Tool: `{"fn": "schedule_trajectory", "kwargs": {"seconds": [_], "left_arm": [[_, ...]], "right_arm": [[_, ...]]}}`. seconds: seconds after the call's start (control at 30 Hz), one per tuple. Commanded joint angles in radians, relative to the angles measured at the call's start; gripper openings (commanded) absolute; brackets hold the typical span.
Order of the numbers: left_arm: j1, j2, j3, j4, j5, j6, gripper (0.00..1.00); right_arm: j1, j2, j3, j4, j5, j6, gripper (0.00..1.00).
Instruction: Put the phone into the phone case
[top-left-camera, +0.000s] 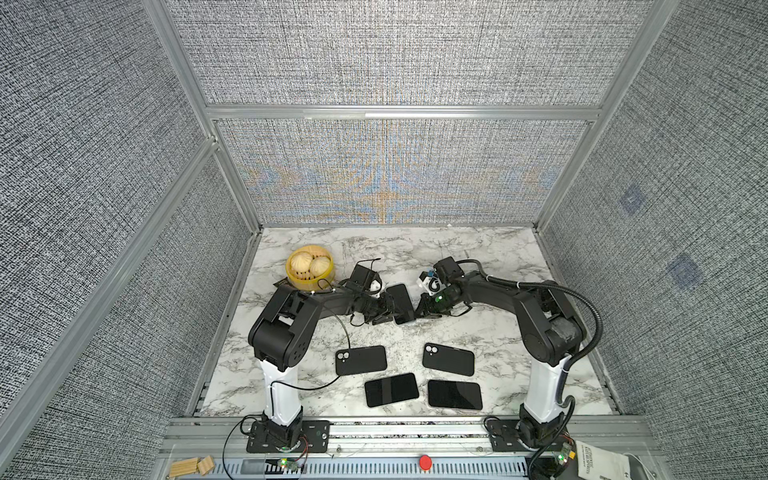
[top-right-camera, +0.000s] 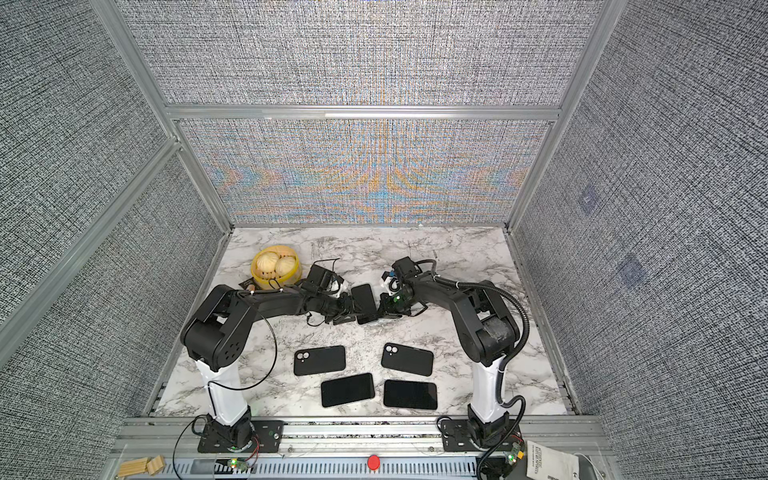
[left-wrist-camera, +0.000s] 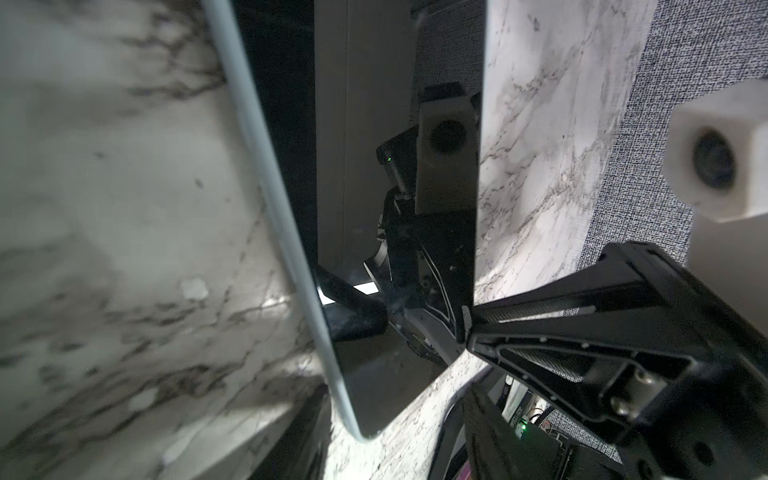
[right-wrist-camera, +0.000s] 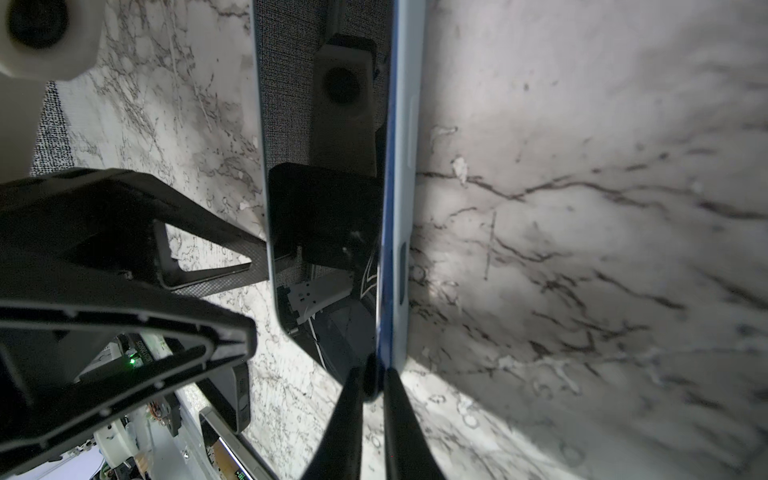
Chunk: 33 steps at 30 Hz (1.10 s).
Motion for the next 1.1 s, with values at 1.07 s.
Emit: {"fn": "schedule_trajectory", "kwargs": {"seconds": [1.07], "left_arm": [[-0.003, 0.035, -0.037, -0.011, -0.023, 0.021, 0.42]], "right_arm": [[0.035, 0.001, -0.036, 0.015, 0.051, 0.008, 0.1]]}}
